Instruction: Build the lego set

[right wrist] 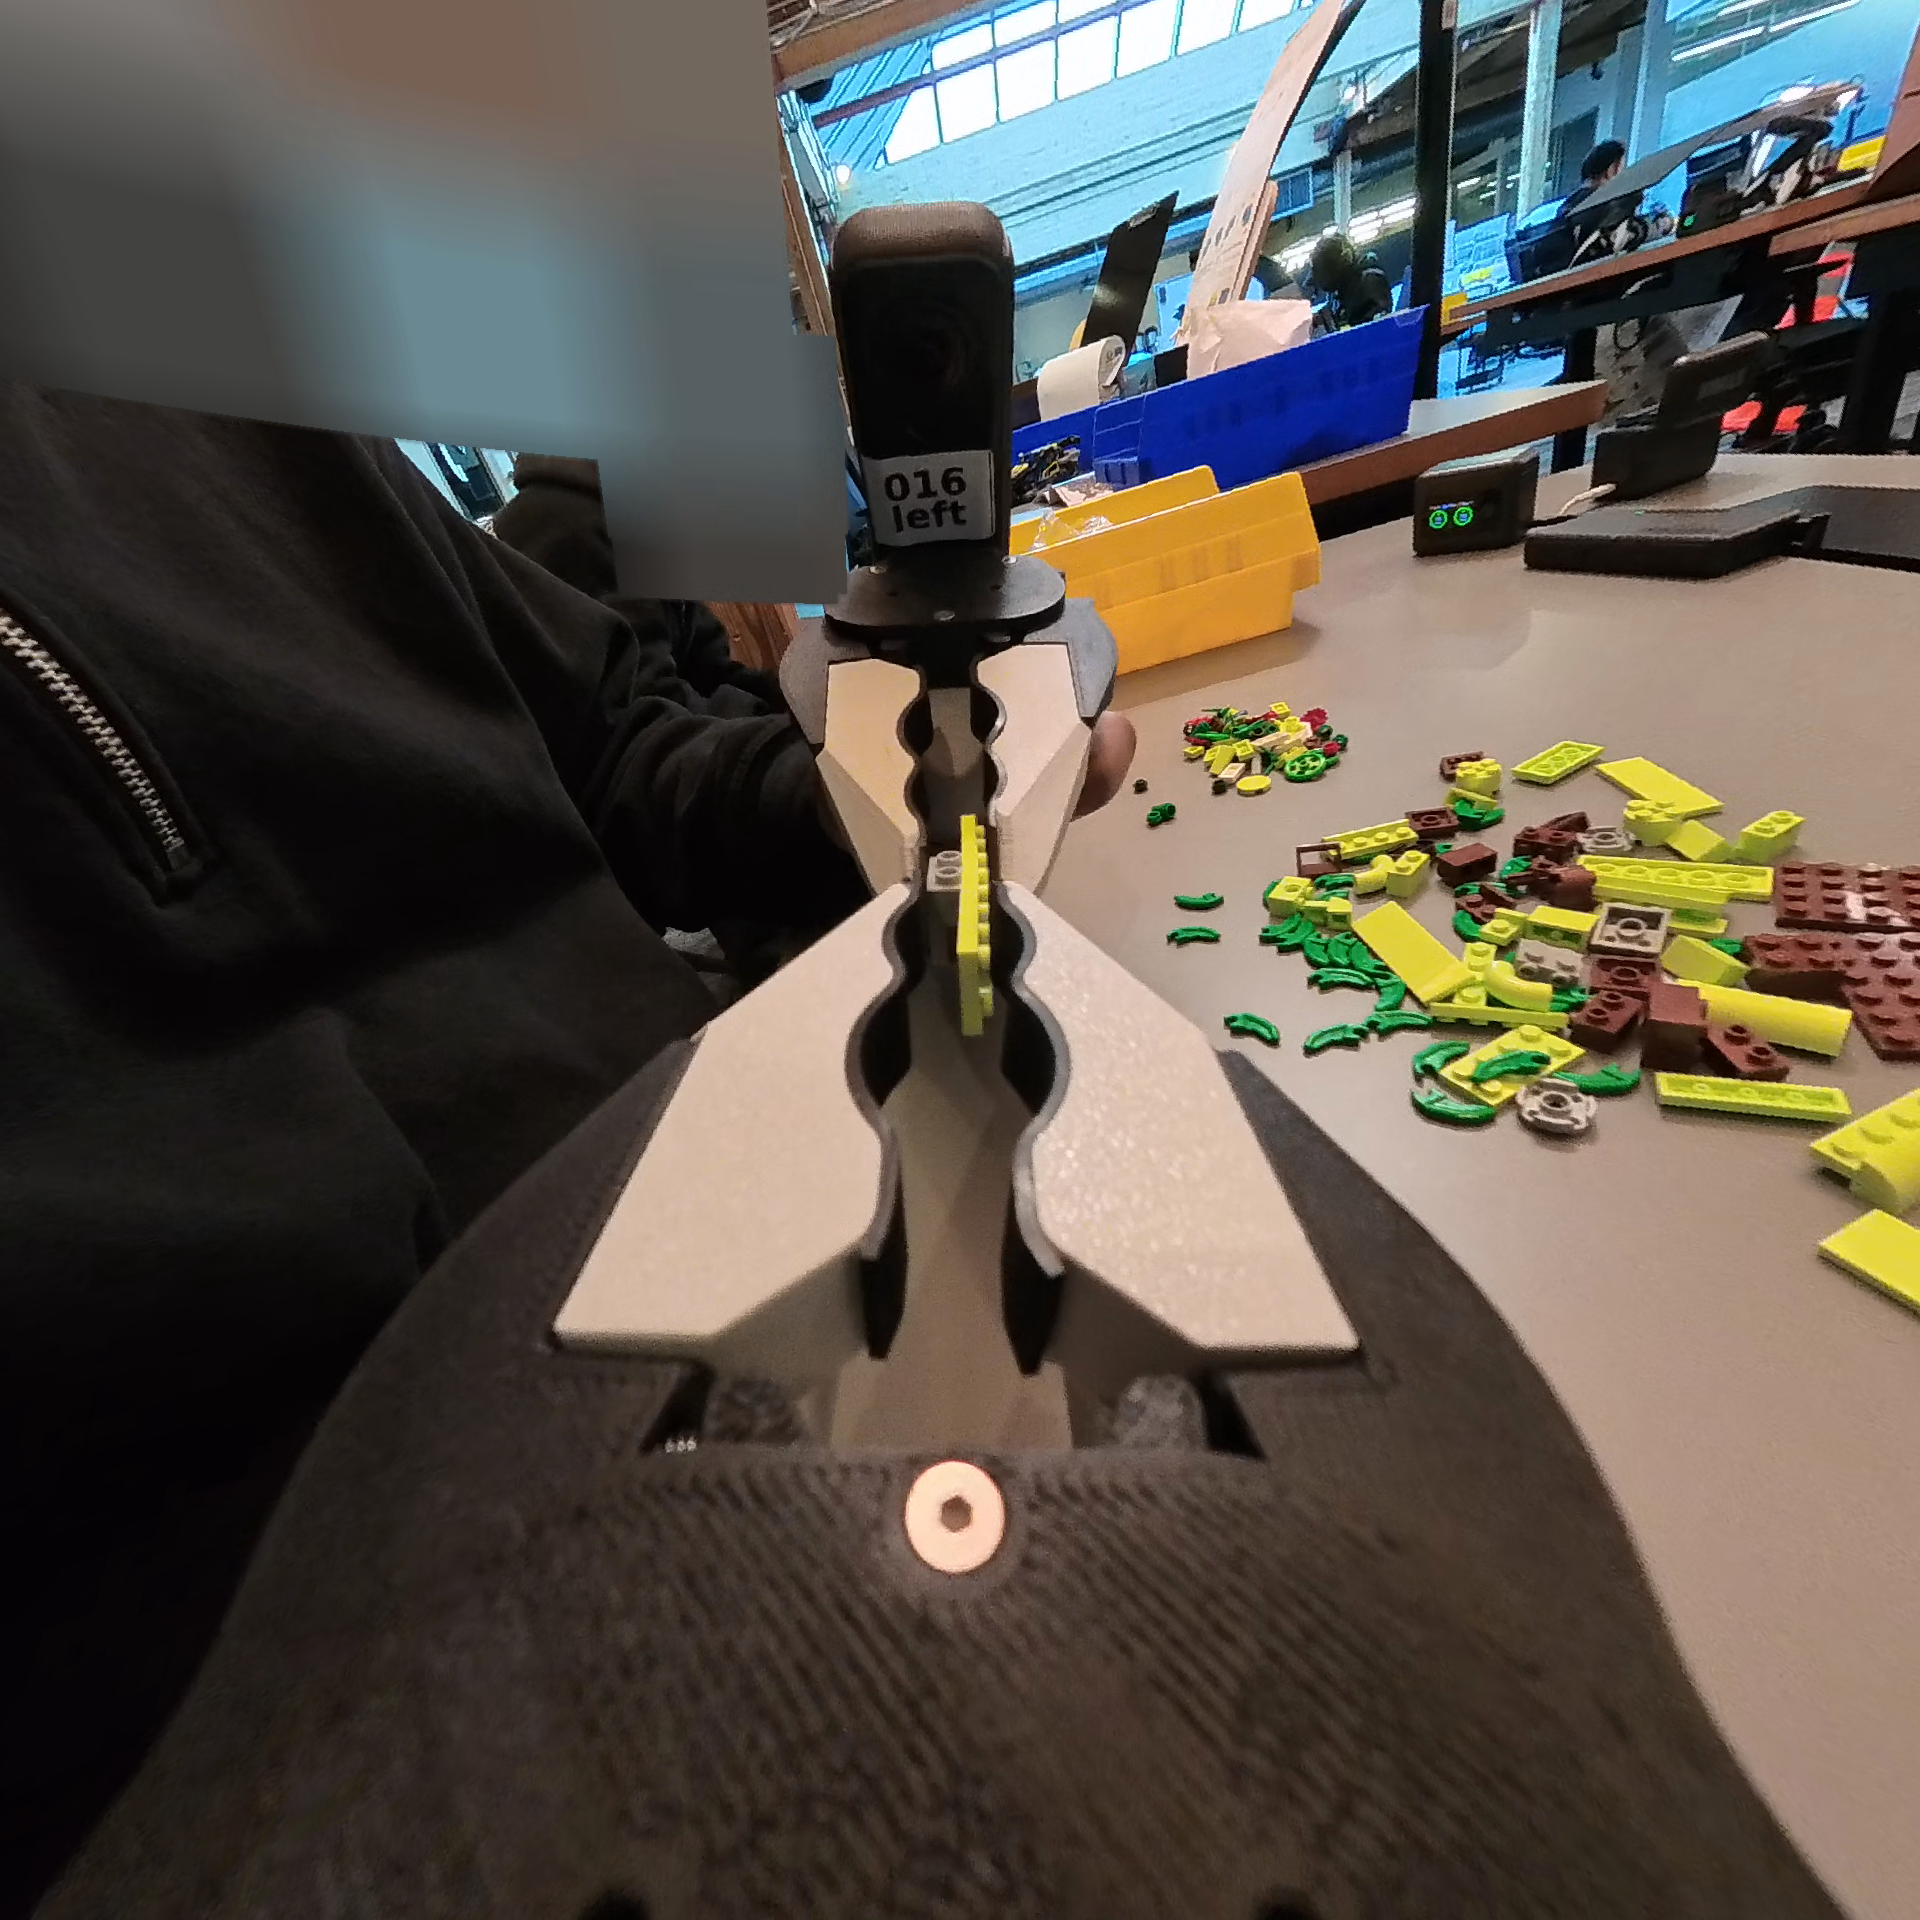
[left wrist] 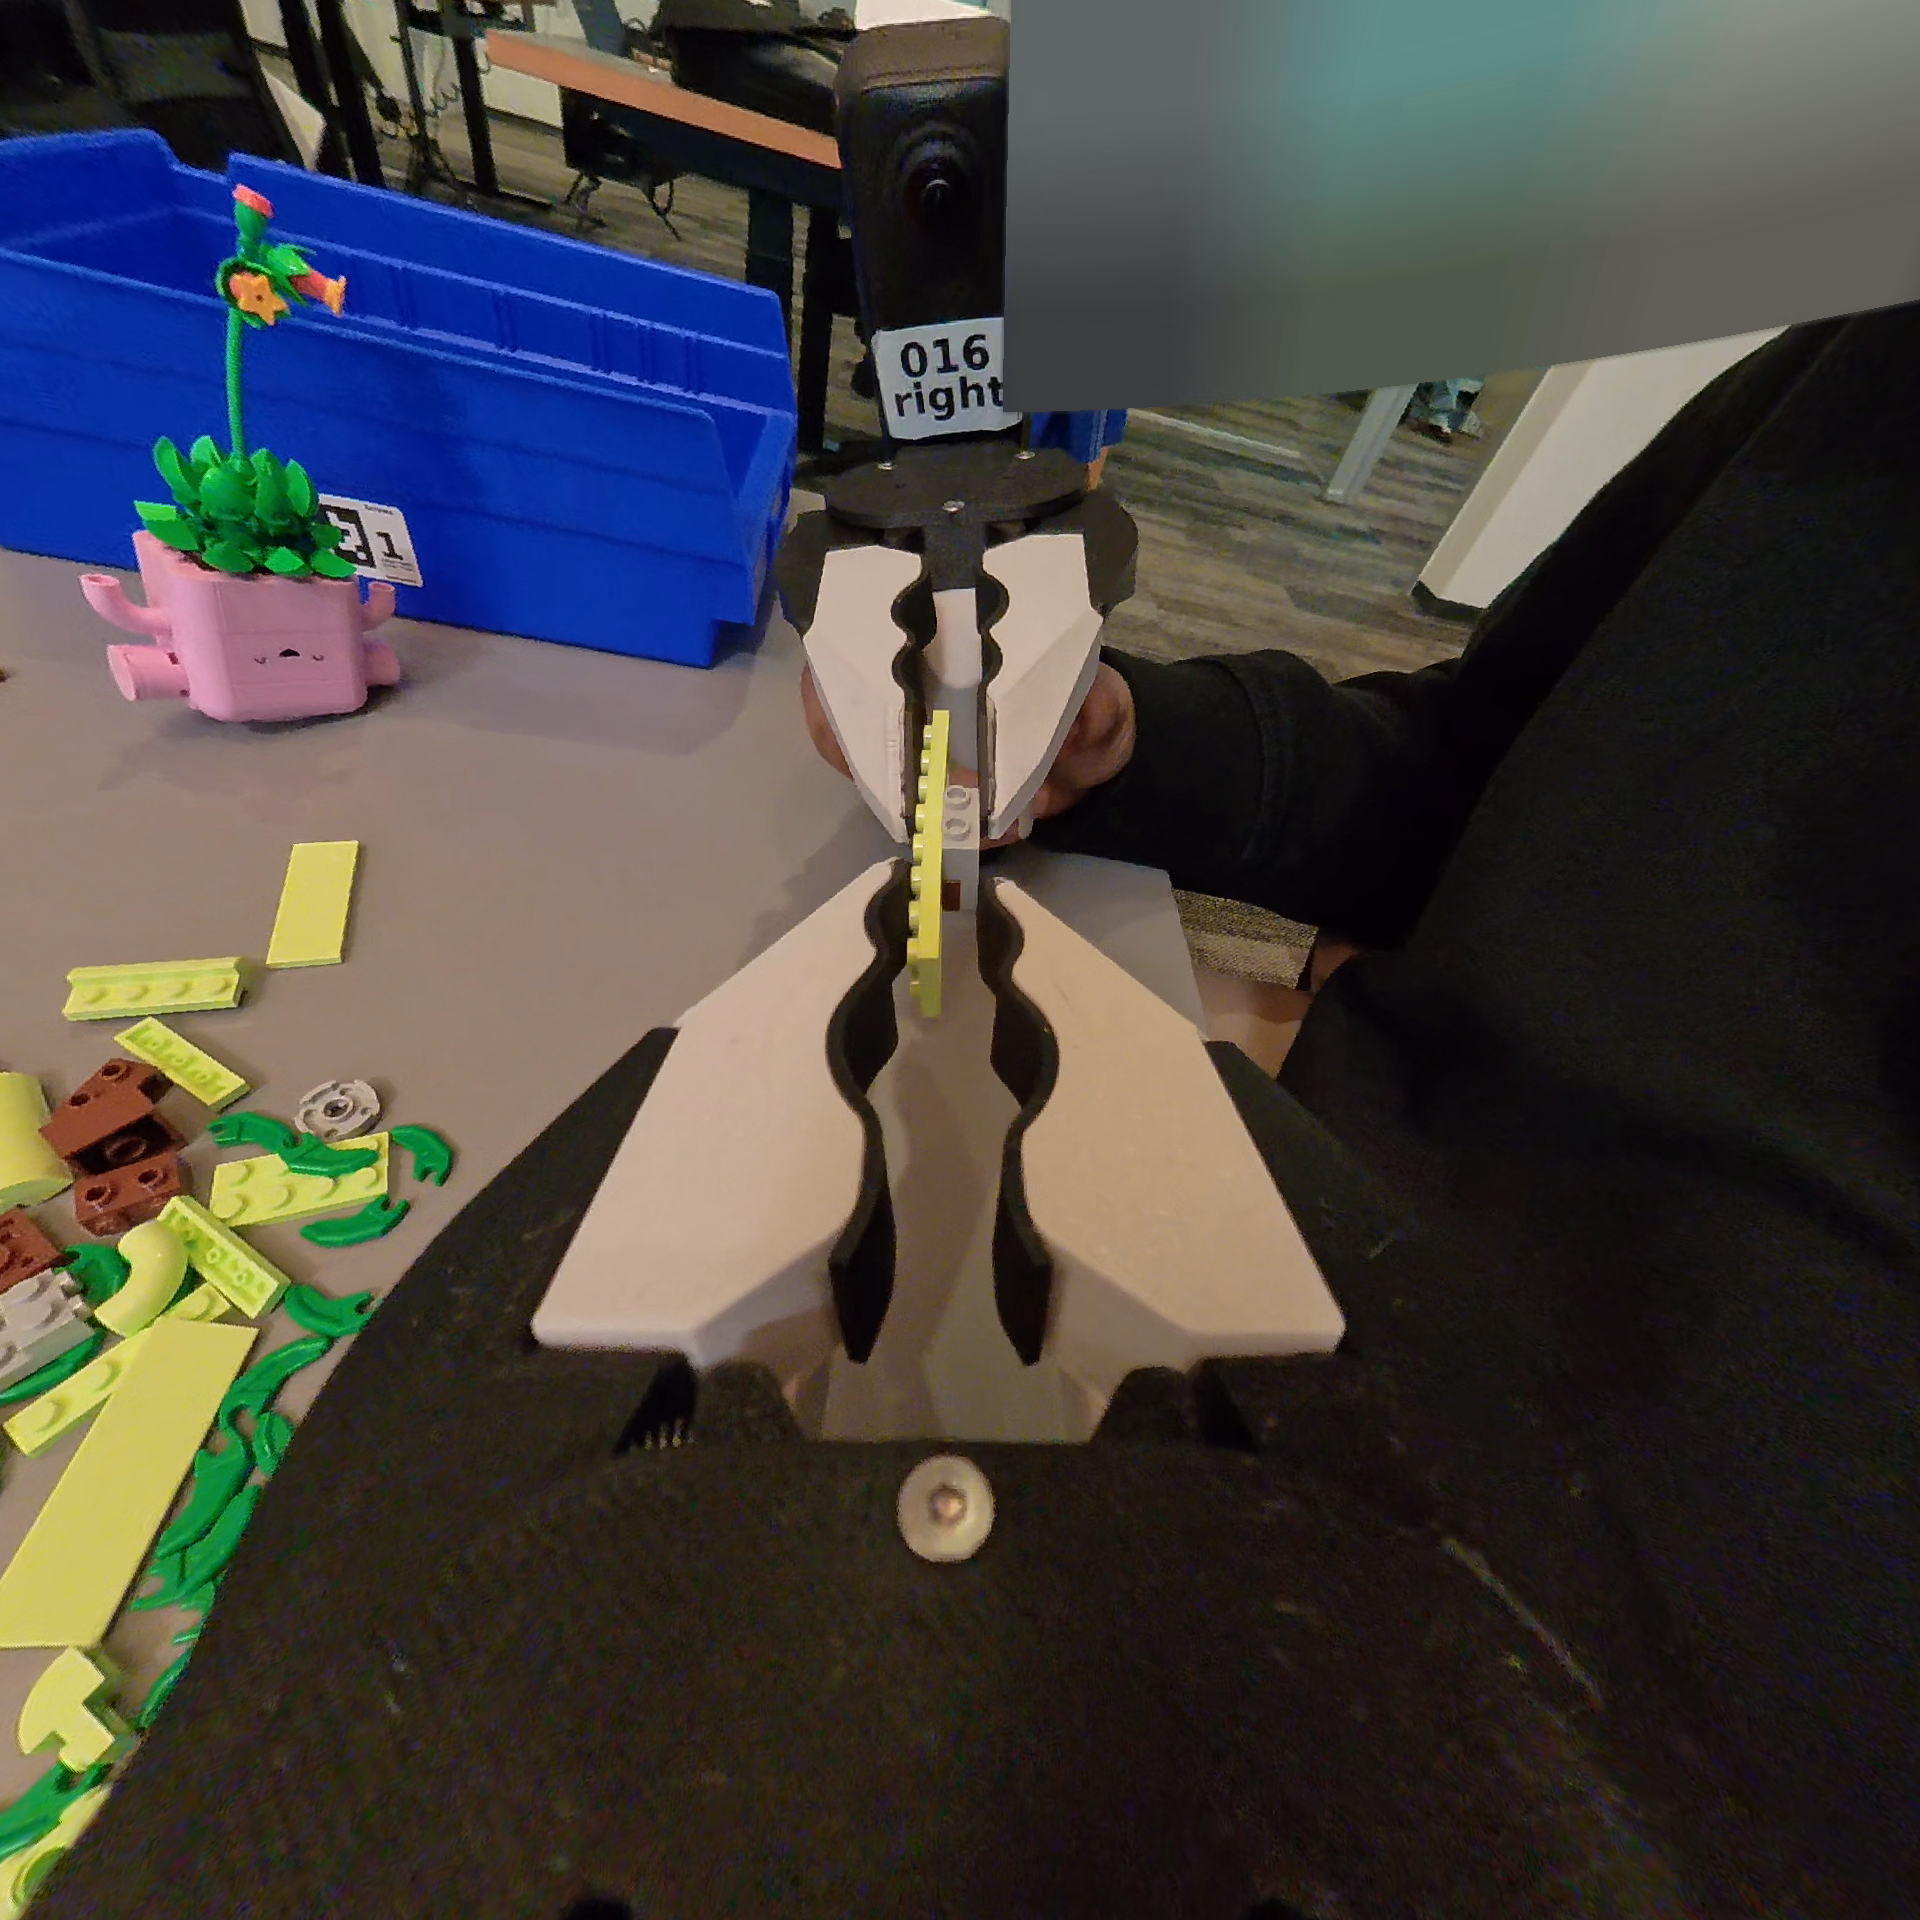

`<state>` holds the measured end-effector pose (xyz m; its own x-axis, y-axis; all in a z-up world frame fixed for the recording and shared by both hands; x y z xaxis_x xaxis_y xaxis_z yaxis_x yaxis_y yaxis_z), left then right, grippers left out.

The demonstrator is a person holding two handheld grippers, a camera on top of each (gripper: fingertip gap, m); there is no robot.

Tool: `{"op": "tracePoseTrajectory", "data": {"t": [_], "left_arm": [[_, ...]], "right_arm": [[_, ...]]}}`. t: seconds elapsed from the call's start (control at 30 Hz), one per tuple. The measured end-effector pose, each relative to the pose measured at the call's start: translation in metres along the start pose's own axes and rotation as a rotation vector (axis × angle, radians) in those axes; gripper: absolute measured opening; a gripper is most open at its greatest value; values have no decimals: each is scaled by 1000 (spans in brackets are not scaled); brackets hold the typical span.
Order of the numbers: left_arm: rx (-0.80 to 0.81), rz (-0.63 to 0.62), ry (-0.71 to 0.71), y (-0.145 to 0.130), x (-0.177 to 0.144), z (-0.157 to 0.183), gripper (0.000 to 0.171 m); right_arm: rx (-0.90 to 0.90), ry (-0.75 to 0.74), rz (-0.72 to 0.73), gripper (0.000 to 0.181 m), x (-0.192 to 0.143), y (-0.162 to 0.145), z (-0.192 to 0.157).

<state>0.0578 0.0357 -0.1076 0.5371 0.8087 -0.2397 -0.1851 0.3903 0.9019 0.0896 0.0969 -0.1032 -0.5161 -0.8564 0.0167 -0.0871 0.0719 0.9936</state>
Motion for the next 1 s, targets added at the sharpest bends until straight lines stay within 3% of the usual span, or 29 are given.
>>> {"op": "tracePoseTrajectory", "data": {"t": [0.13, 0.27, 0.43, 0.7, 1.0], "left_arm": [[33, 9, 30, 1, -2, -2, 9], [193, -14, 172, 0, -8, -11, 9], [372, -46, 339, -3, -10, -17, 9], [375, -70, 341, -9, -8, -21, 9], [420, -77, 334, -9, -7, -15, 9]], "right_arm": [[34, -11, 13, 10, 1, 0, 3], [110, -5, 57, 34, -2, 2, 8], [200, -91, 90, 33, -9, 1, 25], [217, -154, 51, 35, -8, -3, 32], [226, -105, 27, 33, -4, -5, 27]]}}
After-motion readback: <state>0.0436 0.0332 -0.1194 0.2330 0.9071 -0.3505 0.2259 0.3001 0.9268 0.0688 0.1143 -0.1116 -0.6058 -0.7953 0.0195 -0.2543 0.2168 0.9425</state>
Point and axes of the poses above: each gripper's, where its closed fingertips meet, x out along the fingers, y out of its top, z = x × y across the jaws, the point moved 4 cm from there along -x, back along the fingers, and after that the axes turned 9 degrees about -x, right-handed, at the moved point
